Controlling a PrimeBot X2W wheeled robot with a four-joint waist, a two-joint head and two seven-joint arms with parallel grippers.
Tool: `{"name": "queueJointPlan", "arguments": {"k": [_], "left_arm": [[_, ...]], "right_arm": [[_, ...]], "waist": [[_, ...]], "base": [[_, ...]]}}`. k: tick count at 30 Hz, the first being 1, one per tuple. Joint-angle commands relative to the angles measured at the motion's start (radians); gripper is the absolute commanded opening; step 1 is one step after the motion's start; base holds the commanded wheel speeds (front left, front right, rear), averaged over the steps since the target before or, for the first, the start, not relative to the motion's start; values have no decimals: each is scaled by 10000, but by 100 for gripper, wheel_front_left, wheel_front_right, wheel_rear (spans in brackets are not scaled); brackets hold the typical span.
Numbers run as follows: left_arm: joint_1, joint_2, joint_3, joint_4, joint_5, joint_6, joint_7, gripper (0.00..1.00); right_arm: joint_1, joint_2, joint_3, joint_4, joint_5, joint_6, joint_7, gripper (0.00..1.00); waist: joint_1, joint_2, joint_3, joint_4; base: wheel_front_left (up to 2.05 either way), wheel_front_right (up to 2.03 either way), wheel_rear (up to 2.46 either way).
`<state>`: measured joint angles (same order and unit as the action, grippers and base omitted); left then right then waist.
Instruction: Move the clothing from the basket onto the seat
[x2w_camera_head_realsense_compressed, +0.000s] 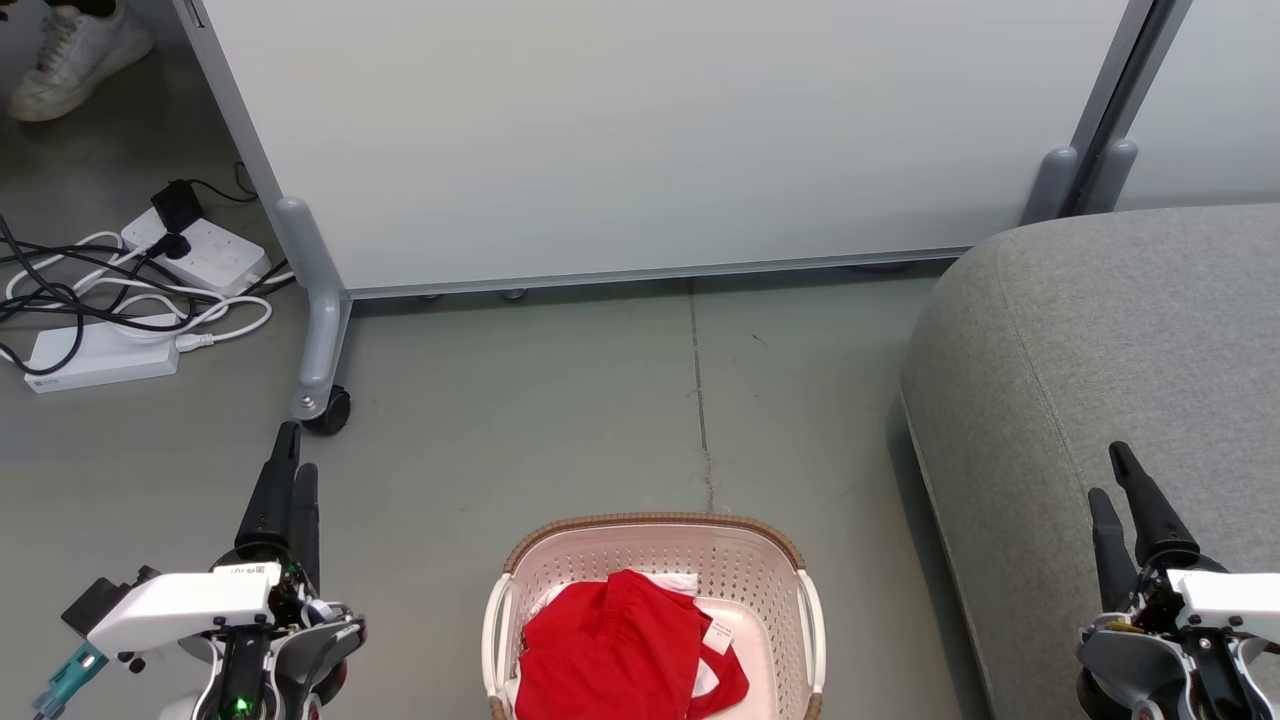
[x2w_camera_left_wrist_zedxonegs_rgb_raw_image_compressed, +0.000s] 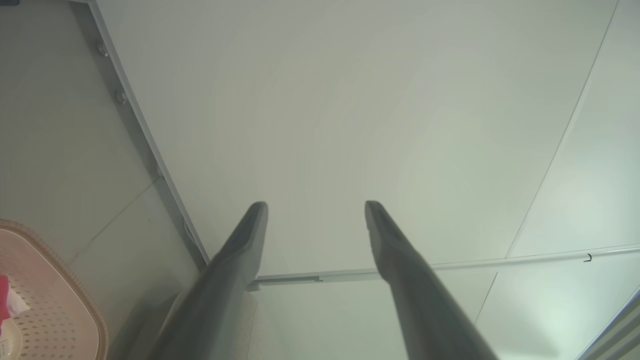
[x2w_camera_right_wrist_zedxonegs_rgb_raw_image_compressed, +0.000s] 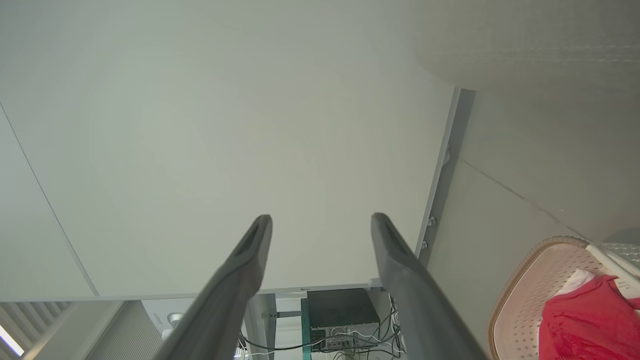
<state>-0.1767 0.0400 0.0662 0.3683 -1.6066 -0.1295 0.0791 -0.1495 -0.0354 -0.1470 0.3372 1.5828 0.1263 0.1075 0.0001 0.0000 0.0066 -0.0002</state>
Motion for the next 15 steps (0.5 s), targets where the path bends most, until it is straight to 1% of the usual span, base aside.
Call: {"name": "queueJointPlan", "arguments": {"k": [1,5,9,10,15], "left_arm": [[-382,60,-94,-255,63,-10,-136,100],[-460,125,-253,-365,505,-11,-354,100],[-556,139,-249,-570,1419,-11,-535,100],[-556,139,-249,-570,1419,-11,-535,100],[-641,135,-358,-930,2912,-12,-747,100]], "right_arm": [[-237,-131,76,-240,-166,32,-169,100],[-270,-256,208,-359,-541,34,-411,100],[-349,-421,283,-531,-1312,35,-623,100],[-349,-421,283,-531,-1312,35,-623,100],[-458,-534,360,-975,-2764,37,-852,100]], "waist": [[-1,0,3,0],[-1,0,4,1],[-1,0,6,-1],[-1,0,6,-1],[-1,0,12,-13]], "base": [[0,0,0],[0,0,0],[0,0,0],[0,0,0],[0,0,0]]}}
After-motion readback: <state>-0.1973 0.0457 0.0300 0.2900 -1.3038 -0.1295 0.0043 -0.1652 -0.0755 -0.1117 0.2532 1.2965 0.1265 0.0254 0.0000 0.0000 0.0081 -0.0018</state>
